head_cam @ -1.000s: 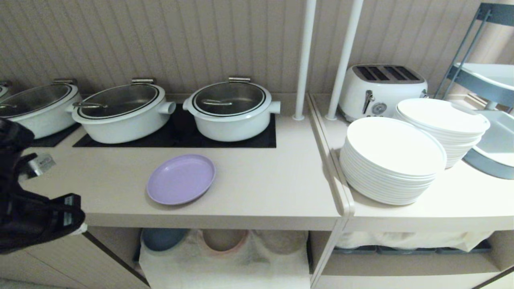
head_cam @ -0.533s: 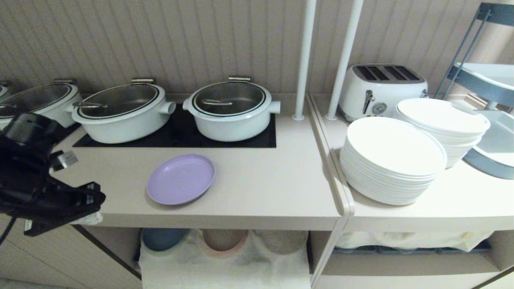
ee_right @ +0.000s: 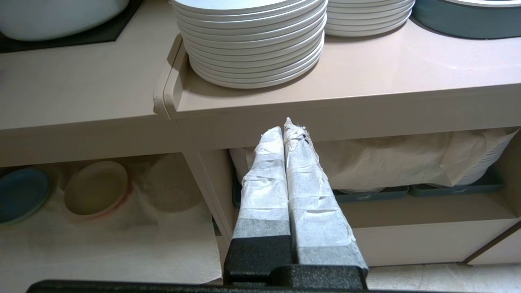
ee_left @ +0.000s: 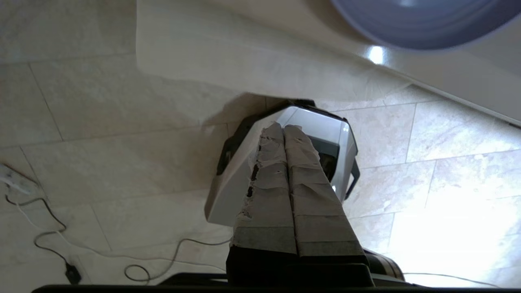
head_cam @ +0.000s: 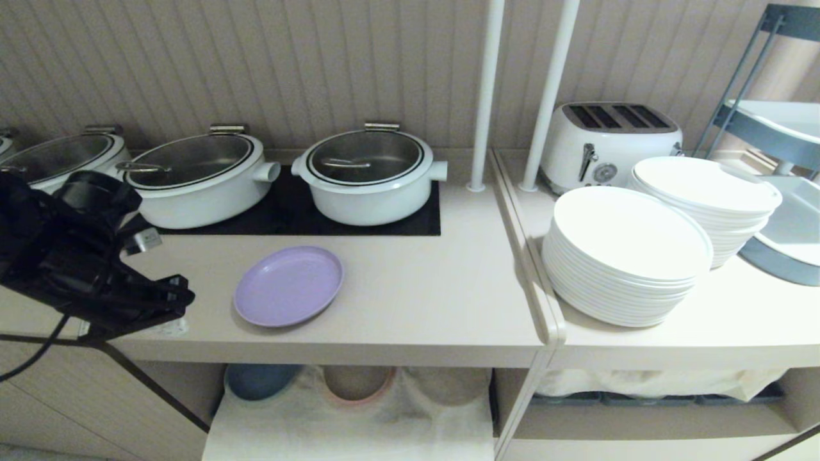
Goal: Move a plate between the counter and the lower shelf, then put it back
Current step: Pick up the plate
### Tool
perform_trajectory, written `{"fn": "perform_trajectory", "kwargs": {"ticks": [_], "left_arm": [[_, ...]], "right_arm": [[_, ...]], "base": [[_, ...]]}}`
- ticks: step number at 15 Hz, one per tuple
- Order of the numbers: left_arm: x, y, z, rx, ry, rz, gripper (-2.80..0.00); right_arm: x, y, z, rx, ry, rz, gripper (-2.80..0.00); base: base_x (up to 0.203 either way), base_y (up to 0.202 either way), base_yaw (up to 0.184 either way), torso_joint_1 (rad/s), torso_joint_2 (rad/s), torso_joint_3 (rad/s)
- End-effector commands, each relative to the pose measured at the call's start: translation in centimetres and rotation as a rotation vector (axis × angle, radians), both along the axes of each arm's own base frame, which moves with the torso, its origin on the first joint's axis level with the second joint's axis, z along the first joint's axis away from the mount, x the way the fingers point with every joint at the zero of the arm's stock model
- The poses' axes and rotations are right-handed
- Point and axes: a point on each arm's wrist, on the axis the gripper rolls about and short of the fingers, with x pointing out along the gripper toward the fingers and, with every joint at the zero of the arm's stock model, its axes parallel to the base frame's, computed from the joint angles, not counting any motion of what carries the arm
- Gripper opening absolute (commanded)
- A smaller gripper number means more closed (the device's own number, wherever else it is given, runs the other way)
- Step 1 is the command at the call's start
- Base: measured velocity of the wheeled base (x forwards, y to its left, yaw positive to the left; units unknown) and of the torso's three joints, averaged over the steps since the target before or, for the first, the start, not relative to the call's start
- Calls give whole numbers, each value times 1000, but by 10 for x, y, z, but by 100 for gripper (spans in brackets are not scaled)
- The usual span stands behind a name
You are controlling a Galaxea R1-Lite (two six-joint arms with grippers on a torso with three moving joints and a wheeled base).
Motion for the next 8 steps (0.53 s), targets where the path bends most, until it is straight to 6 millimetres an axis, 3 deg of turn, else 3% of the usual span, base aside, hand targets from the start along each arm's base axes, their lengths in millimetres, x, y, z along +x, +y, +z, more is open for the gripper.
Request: {"fn": "perform_trajectory", "kwargs": {"ticks": [1,8], "left_arm": [[13,2,-1,4,0,-7,-280],[39,1,0,4,-26,-27,-280]], "right_arm": [[0,0,0,0,0,1,-280],[0,0,0,0,0,1,-280]], "base": [[0,0,0,0,0,0],[0,0,0,0,0,0]]}}
